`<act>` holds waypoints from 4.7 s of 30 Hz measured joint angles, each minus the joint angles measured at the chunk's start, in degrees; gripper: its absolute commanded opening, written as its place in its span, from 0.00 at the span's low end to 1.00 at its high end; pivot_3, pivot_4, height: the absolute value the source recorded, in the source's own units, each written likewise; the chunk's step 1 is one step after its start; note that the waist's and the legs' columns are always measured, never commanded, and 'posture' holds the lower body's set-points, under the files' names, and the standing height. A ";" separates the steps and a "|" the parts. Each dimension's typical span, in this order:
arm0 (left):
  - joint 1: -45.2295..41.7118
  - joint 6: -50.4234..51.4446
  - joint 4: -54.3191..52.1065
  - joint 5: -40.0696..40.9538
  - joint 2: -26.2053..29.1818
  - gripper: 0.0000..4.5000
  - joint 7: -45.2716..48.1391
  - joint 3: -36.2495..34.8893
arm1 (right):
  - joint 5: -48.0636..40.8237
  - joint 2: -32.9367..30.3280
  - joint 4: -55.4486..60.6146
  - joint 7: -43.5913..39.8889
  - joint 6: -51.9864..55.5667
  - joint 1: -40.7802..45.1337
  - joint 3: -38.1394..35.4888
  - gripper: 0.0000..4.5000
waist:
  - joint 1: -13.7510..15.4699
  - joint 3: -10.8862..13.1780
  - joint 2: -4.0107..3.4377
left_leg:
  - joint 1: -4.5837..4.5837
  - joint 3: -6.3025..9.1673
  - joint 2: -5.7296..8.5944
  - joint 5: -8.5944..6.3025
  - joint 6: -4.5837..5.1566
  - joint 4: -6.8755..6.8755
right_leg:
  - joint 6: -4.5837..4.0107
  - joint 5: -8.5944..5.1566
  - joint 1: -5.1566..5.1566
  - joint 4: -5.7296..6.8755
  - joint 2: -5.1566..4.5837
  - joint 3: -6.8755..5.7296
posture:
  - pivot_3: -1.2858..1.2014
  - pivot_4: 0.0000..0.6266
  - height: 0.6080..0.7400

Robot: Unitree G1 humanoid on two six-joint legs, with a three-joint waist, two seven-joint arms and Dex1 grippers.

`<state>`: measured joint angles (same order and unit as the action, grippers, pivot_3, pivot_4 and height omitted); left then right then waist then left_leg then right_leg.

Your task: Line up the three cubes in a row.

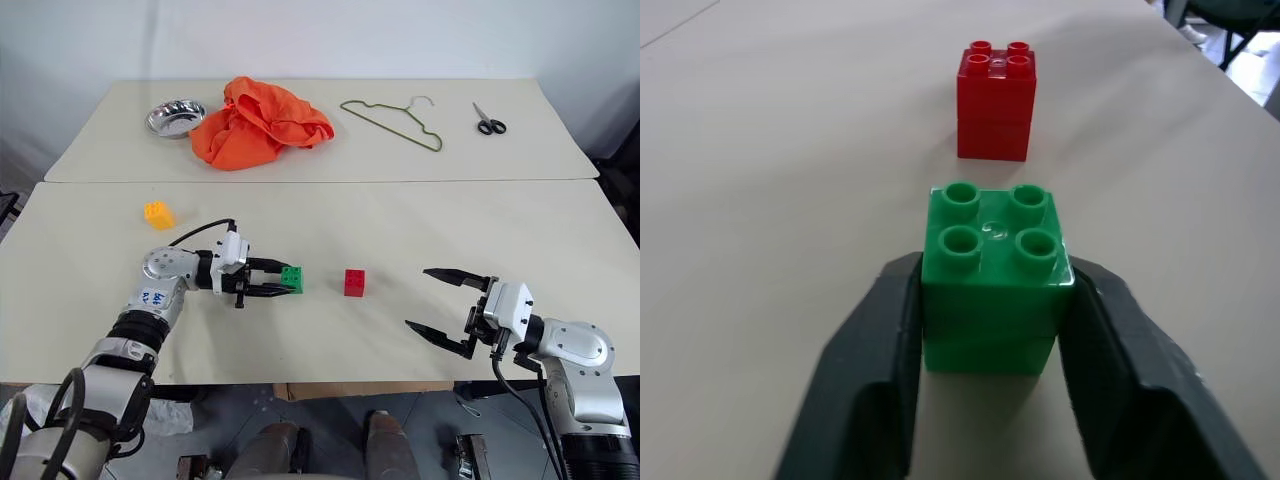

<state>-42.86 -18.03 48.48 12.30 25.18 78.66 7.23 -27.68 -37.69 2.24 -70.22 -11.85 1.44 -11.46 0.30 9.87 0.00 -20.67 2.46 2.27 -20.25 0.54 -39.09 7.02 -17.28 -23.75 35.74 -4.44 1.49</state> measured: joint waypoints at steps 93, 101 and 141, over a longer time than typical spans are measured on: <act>33.09 28.06 -49.08 8.03 1.12 0.33 -54.38 -25.19 | 0.83 8.90 4.29 2.25 6.93 15.41 15.30 1.00 | -0.49 0.05 0.38 | -0.55 0.13 -0.05 0.07 -0.25 -0.08 | -0.16 -0.08 -0.66 0.09 -0.42 -1.13 | 0.52 0.24 1.00; 41.93 24.42 -53.26 16.35 8.71 0.33 -30.83 -25.02 | 0.74 8.65 4.36 2.18 7.43 15.41 15.30 1.00 | -0.27 0.06 0.36 | -0.55 0.27 0.02 0.10 -0.23 -0.07 | -0.25 -0.11 -0.59 0.11 -0.56 -1.00 | 0.52 0.24 1.00; 8.92 0.57 -6.52 6.08 9.44 0.91 7.24 -9.56 | 0.29 3.10 9.70 4.17 11.41 9.04 10.99 1.00 | -0.45 0.07 0.34 | -0.60 0.10 -0.03 0.11 -0.16 -0.10 | -0.19 -0.08 -0.68 0.33 -0.33 -1.20 | 0.52 0.24 1.00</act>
<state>-33.95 -17.46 41.96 18.38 34.62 85.89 -2.33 -27.40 -34.59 11.95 -66.05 -0.44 10.49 -0.47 -0.15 9.94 0.35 -21.26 2.57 2.24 -20.15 0.38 -39.20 6.83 -17.36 -24.43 36.06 -4.77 0.29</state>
